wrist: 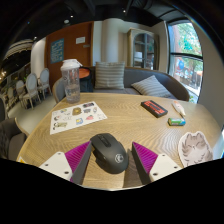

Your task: Arrange mouse

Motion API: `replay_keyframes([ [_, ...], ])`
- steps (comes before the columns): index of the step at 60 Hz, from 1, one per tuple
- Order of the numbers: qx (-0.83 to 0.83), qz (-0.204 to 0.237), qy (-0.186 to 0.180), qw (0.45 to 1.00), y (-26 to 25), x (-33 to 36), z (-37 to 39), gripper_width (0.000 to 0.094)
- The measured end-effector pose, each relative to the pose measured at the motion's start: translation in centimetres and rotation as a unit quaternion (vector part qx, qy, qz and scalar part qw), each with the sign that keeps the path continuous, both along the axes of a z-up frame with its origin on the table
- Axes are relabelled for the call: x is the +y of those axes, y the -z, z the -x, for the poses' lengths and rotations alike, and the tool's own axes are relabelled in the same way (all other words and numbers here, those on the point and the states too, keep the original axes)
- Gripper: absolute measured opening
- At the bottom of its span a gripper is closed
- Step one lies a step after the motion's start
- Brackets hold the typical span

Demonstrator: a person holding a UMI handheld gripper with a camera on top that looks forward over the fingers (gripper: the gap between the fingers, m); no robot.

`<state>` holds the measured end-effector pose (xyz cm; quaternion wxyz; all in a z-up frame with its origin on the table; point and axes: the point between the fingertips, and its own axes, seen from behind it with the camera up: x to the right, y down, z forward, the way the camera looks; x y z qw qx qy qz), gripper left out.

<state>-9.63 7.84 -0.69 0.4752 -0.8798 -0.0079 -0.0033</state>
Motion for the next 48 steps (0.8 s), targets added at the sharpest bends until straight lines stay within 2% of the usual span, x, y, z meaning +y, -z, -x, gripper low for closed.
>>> replay_keyframes([
  [10, 0.008, 0.032, 0.029, 0.999, 1.3, 3.8, -2.4, 0.0806],
  [13, -0.004, 0.033, 0.043, 0.999, 1.4, 4.6, -3.2, 0.0701],
  [16, 0.002, 0.037, 0.055, 0.998, 1.5, 4.8, -3.5, 0.0512],
  [21, 0.003, 0.039, 0.066, 0.997, 1.3, 4.6, -3.4, 0.0407],
  [24, -0.011, 0.047, 0.057, 0.997, 1.1, 4.0, -3.3, 0.0361],
  [28, -0.031, 0.051, 0.055, 0.997, 0.1, 2.6, -4.5, 0.0347],
  [35, -0.051, 0.020, 0.096, 0.994, -3.5, -0.4, -10.5, 0.0348],
  [42, -0.100, 0.028, 0.153, 0.983, -5.5, -4.4, -20.5, 0.0346],
  [48, -0.086, 0.033, 0.181, 0.979, -4.6, -6.8, -27.8, 0.0347],
])
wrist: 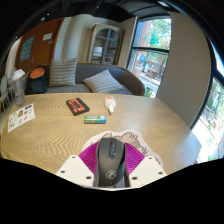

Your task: Arrange mouse

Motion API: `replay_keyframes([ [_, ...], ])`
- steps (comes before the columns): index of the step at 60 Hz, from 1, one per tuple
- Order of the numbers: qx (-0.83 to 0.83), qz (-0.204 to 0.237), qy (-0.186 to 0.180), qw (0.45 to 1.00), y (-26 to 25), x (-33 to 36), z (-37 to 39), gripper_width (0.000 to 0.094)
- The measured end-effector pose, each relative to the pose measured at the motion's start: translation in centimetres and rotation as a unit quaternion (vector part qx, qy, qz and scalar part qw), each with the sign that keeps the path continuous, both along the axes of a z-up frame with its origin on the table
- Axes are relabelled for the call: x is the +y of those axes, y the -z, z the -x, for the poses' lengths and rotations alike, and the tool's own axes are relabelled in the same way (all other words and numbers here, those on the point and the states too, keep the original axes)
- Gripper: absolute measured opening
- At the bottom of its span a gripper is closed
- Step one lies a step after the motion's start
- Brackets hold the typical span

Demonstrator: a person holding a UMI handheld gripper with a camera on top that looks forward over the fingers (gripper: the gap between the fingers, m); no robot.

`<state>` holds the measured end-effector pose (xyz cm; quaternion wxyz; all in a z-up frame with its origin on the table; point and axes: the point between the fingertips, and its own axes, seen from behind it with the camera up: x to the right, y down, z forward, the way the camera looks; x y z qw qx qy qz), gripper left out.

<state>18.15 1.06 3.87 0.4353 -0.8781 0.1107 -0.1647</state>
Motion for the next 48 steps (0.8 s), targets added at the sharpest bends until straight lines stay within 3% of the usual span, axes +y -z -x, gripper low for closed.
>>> replay_keyframes([
  [7, 0.036, 0.013, 0.020, 0.999, 3.6, -1.8, -4.9, 0.0345],
  [11, 0.040, 0.033, 0.014, 0.999, 5.3, -2.5, -6.5, 0.0343],
  [16, 0.043, 0.015, 0.003, 0.999, 5.2, -1.9, -6.4, 0.0365],
  [21, 0.036, 0.022, 0.025, 0.999, 5.0, -2.4, -6.7, 0.0480],
  [26, 0.043, 0.006, 0.040, 0.998, 3.6, -3.5, -5.6, 0.0766],
  [29, 0.053, -0.011, 0.051, 0.997, 2.5, -4.6, -4.3, 0.0873],
  [35, 0.062, -0.030, 0.079, 0.994, 0.5, -8.3, -1.4, 0.0862],
  [48, 0.021, -0.041, 0.068, 0.997, -2.3, -15.9, 8.0, 0.0856],
])
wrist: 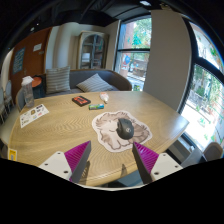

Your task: Arrange mouse

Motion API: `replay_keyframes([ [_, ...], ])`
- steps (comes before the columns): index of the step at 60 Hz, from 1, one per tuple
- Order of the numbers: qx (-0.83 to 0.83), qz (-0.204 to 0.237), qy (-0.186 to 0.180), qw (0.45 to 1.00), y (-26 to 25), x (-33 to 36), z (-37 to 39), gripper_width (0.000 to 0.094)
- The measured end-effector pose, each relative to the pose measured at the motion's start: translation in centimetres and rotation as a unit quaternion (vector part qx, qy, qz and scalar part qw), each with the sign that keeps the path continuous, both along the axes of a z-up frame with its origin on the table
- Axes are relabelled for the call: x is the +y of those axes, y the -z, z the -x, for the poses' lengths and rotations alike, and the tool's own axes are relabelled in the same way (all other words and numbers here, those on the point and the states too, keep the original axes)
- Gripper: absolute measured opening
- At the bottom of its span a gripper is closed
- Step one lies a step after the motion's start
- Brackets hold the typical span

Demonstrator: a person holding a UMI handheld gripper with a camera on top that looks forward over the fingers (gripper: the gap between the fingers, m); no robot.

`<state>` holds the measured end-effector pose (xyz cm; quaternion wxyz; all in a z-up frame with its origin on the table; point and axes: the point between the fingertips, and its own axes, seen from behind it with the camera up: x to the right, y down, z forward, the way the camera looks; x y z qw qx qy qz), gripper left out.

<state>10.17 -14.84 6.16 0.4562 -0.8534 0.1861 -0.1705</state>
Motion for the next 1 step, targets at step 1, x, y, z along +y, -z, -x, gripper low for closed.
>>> replay_keyframes([
  [1, 0.001, -0.003, -0.002, 1.000, -0.06, -0.42, 0.91, 0.0856],
])
